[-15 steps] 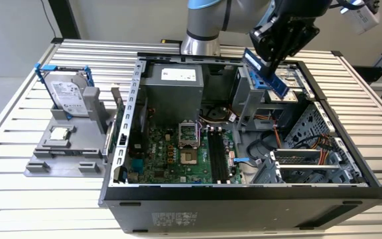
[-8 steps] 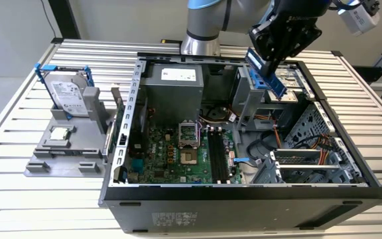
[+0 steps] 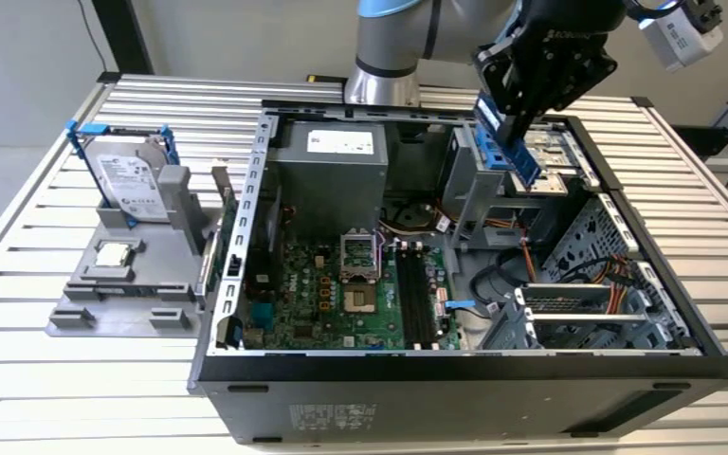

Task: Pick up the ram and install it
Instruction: 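Insert the ram into the slot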

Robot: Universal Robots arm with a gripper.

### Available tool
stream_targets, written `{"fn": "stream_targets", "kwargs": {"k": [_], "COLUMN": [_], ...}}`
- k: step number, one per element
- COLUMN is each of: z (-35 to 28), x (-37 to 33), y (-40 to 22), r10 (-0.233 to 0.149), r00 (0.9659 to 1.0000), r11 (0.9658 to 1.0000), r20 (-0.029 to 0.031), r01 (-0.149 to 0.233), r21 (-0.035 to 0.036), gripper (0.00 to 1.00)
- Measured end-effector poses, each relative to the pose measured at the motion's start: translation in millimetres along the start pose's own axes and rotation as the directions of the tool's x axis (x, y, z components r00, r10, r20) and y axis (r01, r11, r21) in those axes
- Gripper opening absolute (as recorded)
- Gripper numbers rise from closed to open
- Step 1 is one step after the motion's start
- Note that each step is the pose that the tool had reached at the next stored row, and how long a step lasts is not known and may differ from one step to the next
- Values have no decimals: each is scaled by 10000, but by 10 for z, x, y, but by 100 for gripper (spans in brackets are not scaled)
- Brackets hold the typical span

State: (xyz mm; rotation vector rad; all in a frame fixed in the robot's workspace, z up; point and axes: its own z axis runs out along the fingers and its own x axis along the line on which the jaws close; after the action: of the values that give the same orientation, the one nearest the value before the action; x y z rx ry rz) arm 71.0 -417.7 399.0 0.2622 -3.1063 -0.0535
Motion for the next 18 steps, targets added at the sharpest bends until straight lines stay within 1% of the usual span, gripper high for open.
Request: {"fn": "stream_targets", "kwargs": {"k": [4, 6, 8, 13, 16, 18], "z": [6, 17, 30, 53, 72, 88], "x": [0, 2, 8, 34, 42, 47], "y": [-4, -23, -61, -214, -267, -289], "r10": [11, 13, 14, 23, 37, 42], "r00": [10000, 10000, 10000, 10000, 10000, 10000], "r11": [10000, 10000, 10000, 10000, 10000, 10000], "r20": [0, -5, -8, -15, -14, -14], "r01": [-11, -13, -14, -23, -37, -42], "r21": [-7, -5, -6, -8, -8, -9], "gripper": [0, 0, 0, 0, 0, 0]}}
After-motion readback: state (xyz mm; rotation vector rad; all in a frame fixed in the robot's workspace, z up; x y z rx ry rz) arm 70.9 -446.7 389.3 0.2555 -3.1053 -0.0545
